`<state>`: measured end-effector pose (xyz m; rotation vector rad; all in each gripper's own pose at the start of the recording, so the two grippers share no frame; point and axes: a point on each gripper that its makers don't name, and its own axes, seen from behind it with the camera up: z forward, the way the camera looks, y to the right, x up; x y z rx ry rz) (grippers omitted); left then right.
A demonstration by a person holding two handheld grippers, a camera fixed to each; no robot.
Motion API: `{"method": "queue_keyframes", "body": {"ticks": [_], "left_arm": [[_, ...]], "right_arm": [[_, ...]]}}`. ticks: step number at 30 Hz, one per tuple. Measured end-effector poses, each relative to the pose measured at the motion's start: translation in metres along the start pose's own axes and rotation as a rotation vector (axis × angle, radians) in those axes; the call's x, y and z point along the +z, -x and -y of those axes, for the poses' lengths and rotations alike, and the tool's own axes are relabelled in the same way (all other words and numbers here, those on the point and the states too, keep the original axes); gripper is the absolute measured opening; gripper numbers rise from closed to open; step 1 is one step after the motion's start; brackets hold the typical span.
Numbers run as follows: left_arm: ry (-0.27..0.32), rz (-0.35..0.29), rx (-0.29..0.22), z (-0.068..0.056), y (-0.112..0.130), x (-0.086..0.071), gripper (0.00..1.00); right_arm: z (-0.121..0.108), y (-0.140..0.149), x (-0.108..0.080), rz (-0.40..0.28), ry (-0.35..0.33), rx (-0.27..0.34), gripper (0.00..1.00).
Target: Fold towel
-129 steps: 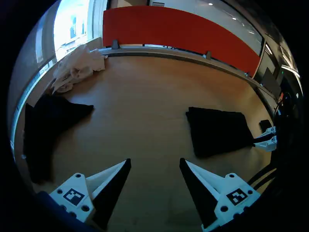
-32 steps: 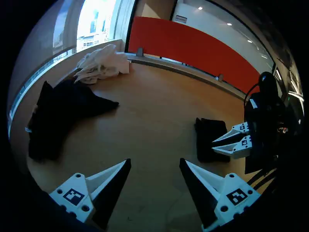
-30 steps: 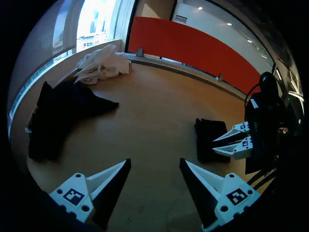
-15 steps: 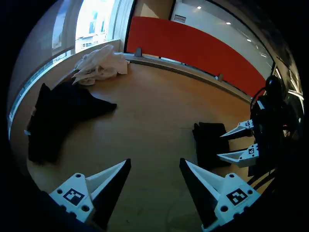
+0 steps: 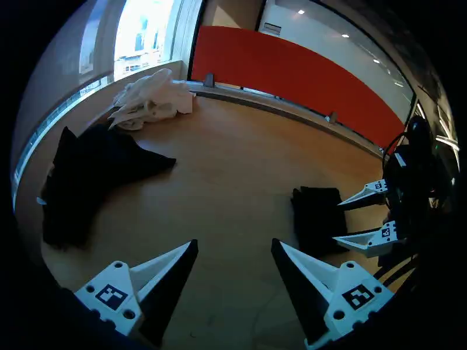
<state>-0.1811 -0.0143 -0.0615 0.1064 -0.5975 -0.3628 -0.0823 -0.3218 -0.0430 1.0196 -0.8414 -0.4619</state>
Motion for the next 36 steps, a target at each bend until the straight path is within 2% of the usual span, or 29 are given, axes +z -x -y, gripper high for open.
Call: {"method": "queue_keyframes", "body": {"ticks": [28,31,36], "left_arm": [[0.011,-0.001,0.006,-0.010,0.001,0.002,0.93],[0.013,0.000,0.006,-0.011,0.001,0.003,0.93],[0.012,0.001,0.006,-0.011,0.002,0.002,0.94]], "right_arm": [[-0.008,0.078,-0.026,0.065,0.062,0.091,0.99],[-0.008,0.083,-0.026,0.072,0.063,0.093,0.95],[-0.007,0.093,-0.025,0.088,0.066,0.091,0.78]]}}
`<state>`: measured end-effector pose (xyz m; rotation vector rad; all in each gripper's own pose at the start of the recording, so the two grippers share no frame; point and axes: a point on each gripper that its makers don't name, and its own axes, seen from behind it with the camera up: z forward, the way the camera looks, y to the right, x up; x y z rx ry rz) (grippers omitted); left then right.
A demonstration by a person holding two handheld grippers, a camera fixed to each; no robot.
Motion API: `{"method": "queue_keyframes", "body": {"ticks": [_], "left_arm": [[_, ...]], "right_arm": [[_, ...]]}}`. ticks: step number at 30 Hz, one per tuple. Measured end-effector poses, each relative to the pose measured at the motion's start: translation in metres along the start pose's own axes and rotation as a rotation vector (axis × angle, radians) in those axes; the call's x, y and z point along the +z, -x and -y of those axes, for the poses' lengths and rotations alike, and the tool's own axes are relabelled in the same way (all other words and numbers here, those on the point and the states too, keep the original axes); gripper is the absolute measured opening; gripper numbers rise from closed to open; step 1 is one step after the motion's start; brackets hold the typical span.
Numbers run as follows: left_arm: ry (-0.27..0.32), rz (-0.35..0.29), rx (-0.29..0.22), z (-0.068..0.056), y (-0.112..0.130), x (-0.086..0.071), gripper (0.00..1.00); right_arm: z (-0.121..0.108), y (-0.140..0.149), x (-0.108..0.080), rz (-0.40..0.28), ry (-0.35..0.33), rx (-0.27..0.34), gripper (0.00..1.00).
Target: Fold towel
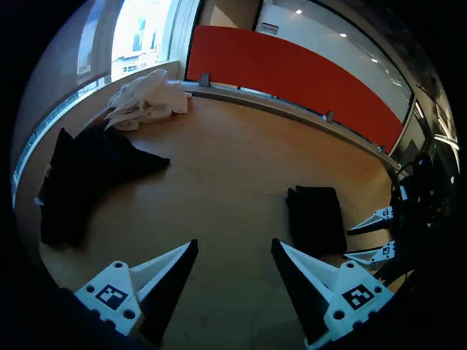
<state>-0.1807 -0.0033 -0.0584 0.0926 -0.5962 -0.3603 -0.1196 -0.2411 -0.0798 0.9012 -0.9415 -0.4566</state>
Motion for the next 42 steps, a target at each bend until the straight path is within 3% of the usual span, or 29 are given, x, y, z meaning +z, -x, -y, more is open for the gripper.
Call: {"method": "queue_keyframes", "body": {"ticks": [21,29,42], "left_arm": [[0.002,0.000,0.004,-0.001,-0.003,0.001,0.93],[0.000,0.002,0.008,0.000,-0.002,0.001,0.93],[0.005,-0.001,0.018,-0.001,-0.005,0.001,0.94]], "right_arm": [[0.000,0.013,0.005,0.012,0.013,0.032,0.18],[-0.001,0.012,0.003,0.002,0.030,0.039,0.05],[-0.002,-0.001,-0.009,-0.045,0.052,0.048,0.04]]}}
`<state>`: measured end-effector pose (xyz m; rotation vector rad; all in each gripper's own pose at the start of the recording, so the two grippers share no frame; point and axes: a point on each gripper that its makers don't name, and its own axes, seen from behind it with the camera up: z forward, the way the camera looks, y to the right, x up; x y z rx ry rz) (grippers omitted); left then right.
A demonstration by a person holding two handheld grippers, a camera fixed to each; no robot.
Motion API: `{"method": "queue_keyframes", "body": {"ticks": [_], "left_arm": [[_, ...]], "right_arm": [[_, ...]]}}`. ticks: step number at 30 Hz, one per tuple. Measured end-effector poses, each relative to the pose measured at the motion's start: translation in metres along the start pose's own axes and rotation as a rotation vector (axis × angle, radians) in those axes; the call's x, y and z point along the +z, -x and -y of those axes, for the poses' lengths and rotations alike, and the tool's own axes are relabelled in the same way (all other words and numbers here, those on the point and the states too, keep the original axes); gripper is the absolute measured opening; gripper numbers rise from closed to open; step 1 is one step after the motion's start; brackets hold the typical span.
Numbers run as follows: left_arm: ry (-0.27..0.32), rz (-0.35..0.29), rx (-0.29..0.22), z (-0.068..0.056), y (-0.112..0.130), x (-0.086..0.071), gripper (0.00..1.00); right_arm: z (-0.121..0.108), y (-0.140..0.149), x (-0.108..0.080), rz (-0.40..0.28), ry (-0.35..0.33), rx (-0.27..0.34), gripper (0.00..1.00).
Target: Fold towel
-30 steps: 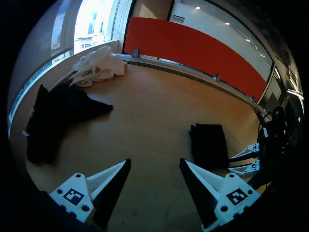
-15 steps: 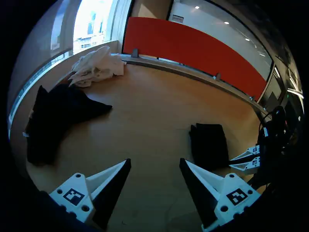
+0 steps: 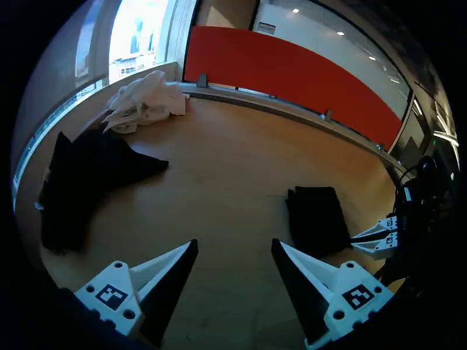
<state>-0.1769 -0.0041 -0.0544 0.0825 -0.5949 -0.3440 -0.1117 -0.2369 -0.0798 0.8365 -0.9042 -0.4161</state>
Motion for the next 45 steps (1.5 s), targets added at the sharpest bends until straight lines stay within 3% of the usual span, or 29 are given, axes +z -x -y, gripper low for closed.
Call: {"method": "queue_keyframes", "body": {"ticks": [11,26,32,45], "left_arm": [[0.014,-0.005,0.019,-0.003,-0.008,0.001,0.93],[0.052,-0.021,0.061,-0.019,-0.027,0.000,0.93],[0.059,-0.020,0.073,-0.023,-0.030,0.000,0.94],[0.066,-0.012,0.092,-0.029,-0.029,0.002,0.93]], "right_arm": [[-0.015,-0.042,-0.035,-0.091,0.042,-0.003,0.04],[-0.048,-0.118,-0.099,-0.252,0.122,0.014,0.04],[-0.064,-0.122,-0.120,-0.274,0.153,0.023,0.04],[-0.105,-0.103,-0.158,-0.281,0.214,0.052,0.04]]}}
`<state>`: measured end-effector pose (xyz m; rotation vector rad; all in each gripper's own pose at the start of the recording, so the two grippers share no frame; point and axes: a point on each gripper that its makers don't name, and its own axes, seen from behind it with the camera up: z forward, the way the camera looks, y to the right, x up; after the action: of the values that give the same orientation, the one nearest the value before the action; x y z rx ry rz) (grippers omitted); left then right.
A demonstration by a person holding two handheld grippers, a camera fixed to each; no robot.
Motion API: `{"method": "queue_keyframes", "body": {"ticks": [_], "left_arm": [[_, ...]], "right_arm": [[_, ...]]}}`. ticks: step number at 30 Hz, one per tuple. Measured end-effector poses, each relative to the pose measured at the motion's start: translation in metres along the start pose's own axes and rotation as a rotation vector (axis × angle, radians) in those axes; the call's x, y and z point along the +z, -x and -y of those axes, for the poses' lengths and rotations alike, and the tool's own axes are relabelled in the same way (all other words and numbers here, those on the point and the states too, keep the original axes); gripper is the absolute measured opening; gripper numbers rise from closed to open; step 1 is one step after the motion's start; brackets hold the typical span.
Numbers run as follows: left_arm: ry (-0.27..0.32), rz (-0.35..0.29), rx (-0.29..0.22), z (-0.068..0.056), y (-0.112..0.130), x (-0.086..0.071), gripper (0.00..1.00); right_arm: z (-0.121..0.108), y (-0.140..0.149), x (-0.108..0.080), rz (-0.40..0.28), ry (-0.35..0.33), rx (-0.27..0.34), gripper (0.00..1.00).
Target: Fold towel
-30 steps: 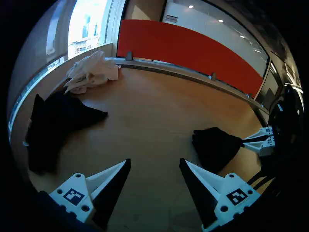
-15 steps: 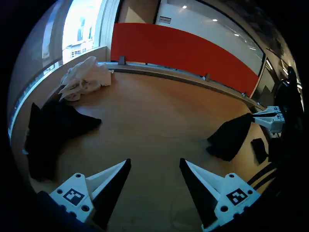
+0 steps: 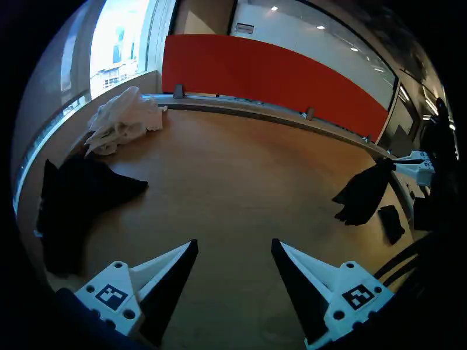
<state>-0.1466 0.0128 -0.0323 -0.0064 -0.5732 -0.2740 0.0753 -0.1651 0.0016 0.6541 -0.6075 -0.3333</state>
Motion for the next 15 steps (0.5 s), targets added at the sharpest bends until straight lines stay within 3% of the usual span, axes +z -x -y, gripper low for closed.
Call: {"method": "queue_keyframes", "body": {"ticks": [15], "left_arm": [[0.000,0.010,0.014,-0.012,-0.002,0.007,0.93]], "right_arm": [[-0.071,0.021,-0.036,0.010,0.067,0.033,0.04]]}}
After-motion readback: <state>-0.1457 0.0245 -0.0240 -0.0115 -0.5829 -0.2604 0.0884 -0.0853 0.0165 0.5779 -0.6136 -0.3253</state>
